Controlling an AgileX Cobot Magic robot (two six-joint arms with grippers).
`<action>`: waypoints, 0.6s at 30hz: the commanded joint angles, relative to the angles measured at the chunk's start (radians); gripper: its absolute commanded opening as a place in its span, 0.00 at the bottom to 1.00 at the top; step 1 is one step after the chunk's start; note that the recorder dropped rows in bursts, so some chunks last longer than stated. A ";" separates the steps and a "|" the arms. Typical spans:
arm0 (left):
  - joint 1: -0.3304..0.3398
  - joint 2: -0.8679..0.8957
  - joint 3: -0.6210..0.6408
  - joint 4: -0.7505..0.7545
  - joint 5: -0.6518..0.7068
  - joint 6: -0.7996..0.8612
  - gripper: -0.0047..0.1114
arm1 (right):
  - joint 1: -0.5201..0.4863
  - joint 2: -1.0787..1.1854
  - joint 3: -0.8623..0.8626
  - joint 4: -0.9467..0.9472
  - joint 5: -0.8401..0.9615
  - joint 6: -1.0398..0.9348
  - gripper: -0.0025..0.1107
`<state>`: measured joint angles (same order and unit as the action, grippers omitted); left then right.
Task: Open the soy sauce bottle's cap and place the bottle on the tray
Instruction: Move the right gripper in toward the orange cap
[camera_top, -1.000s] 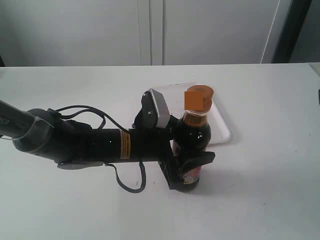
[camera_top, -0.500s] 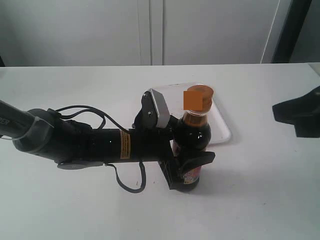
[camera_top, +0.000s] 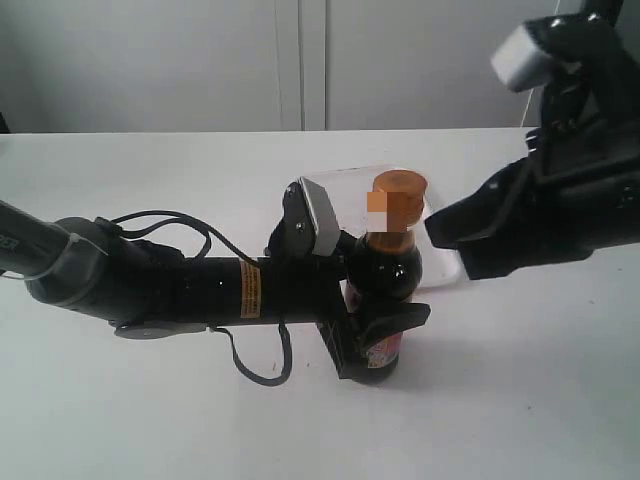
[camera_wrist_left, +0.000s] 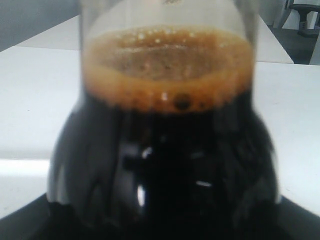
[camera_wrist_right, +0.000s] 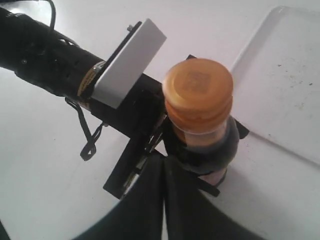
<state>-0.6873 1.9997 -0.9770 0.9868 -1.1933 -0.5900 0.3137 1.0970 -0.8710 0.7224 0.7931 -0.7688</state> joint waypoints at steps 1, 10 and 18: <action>-0.006 -0.004 -0.002 0.003 -0.017 -0.008 0.04 | 0.053 0.044 -0.031 -0.062 -0.028 0.035 0.02; -0.006 -0.004 -0.002 0.000 -0.017 -0.008 0.04 | 0.124 0.090 -0.090 -0.201 -0.042 0.165 0.02; -0.006 -0.004 -0.002 0.000 -0.017 -0.008 0.04 | 0.129 0.110 -0.110 -0.203 -0.092 0.166 0.02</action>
<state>-0.6873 1.9997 -0.9770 0.9836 -1.1933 -0.5900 0.4388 1.2056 -0.9731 0.5240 0.7318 -0.6083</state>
